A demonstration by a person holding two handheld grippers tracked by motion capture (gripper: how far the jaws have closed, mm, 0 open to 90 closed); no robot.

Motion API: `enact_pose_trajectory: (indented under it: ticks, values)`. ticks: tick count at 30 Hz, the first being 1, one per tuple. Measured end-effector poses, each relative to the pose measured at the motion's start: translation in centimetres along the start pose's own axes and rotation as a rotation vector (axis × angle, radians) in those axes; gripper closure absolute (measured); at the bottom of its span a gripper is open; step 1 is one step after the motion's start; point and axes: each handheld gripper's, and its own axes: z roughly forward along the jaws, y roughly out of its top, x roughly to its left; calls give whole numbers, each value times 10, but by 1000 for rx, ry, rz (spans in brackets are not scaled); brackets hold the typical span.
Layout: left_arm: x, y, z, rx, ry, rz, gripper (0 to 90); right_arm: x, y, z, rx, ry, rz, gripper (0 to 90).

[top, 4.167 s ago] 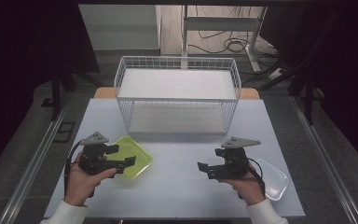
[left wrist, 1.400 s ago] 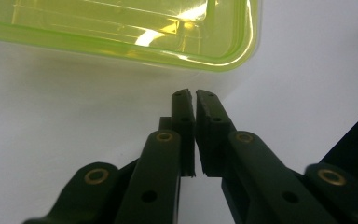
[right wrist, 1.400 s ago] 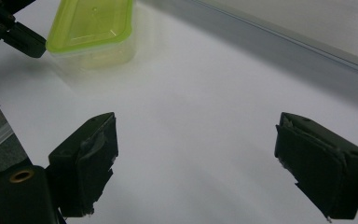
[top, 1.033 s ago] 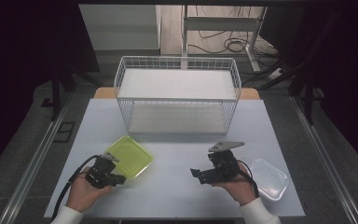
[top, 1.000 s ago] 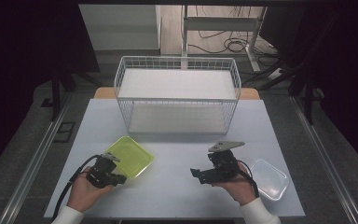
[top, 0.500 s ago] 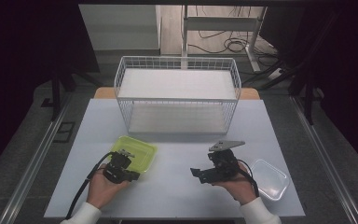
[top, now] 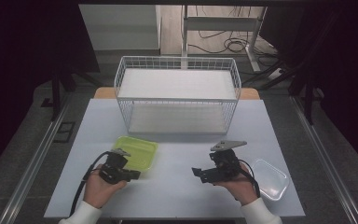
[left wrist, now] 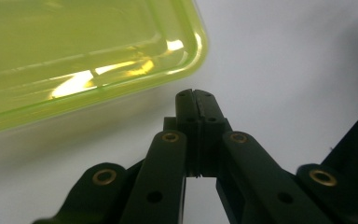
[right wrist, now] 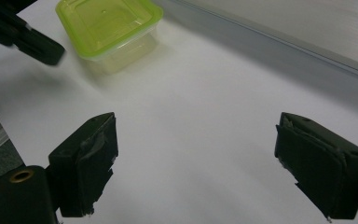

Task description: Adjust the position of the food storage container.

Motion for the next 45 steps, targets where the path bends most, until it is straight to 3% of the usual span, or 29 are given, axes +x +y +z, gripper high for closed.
enact_pose_trajectory:
  ticks: [2, 6, 7, 9, 10, 11, 12, 14, 16, 18, 22, 25, 34, 45]
  values:
    - [14, 1, -22, -51, 35, -19, 900, 0, 1, -1, -6, -3, 0, 130]
    - [29, 5, -38, -95, 84, -44, 900, 1, 2, -1, -9, -3, 3, 130]
    - [41, 8, -44, -103, 133, -51, 900, 2, 3, -1, -9, -4, 5, 130]
    - [57, 12, -47, -99, 172, -73, 900, 2, 4, 0, -8, -5, 6, 130]
    - [57, 12, -47, -99, 172, -73, 900, 2, 4, 0, -8, -5, 6, 130]
    - [75, 16, -47, -90, 209, -97, 900, 3, 4, 1, -9, -8, 10, 130]
    - [75, 16, -47, -90, 209, -97, 900, 3, 4, 1, -9, -8, 10, 130]
    - [97, 20, -41, -70, 243, -104, 900, 3, 4, 1, -10, -1, 3, 129]
    - [105, 22, -36, -54, 259, -106, 900, 3, 3, 1, -9, -1, 0, 129]
    - [107, 23, -34, -41, 258, -101, 900, 3, 3, 1, -8, 2, -1, 129]
    - [113, 26, -19, 37, 242, -83, 900, 2, 2, 1, -7, -2, 4, 129]
    - [112, 26, -15, 50, 229, -76, 900, 1, 1, 1, -5, -6, 5, 129]
    - [107, 25, -10, 52, 222, -65, 900, 1, 1, -1, -13, -17, 14, 123]
    - [90, 26, -1, 31, 184, -41, 900, 3, 3, -1, -16, -12, 15, 123]
